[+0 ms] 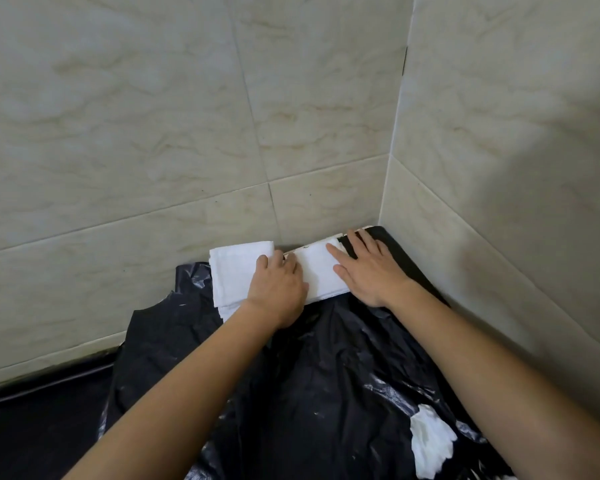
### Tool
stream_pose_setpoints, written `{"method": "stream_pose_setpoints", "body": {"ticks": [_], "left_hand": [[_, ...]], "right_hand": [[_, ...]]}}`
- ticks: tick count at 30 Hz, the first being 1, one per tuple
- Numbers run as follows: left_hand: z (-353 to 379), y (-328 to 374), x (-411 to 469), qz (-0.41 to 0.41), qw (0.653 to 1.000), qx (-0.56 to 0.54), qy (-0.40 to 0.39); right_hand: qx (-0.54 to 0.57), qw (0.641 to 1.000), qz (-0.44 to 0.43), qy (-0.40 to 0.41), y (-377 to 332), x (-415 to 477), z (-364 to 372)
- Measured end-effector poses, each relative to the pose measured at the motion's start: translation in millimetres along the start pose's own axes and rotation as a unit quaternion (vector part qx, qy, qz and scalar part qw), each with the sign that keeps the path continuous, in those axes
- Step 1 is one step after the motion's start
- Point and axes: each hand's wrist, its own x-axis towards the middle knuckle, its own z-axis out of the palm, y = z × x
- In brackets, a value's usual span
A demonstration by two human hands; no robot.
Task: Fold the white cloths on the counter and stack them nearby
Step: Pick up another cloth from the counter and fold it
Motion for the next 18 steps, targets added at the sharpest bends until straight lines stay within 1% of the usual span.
{"method": "stream_pose_setpoints", "body": {"ticks": [3,5,8,11,14,15,18], "left_hand": [[-1,3,-5,0.013,1.0,0.011,-0.014],[-7,-2,-8,0.005,0.999,-0.032,0.005],[-26,-23,-22,-0.031,0.989,-0.1,0.105],[-44,-53,-48,-0.087,0.968,-0.134,0.195],[-47,-92,-91,-0.153,0.949,-0.14,0.238],[-43,-109,-114,-0.179,0.944,-0.138,0.242],[-22,-152,-185,-0.253,0.938,-0.125,0.203]], "right_hand": [[0.005,0.999,0.029,-0.029,-1,-5,0],[0.011,0.999,0.029,-0.017,-3,-9,-8],[0.031,0.996,0.047,0.066,-9,-16,-38],[0.07,0.986,0.051,0.142,-26,-20,-70],[0.1,0.974,0.019,0.202,-69,-15,-94],[0.109,0.97,-0.004,0.215,-95,-10,-98],[0.132,0.964,-0.079,0.216,-175,1,-90]]}}
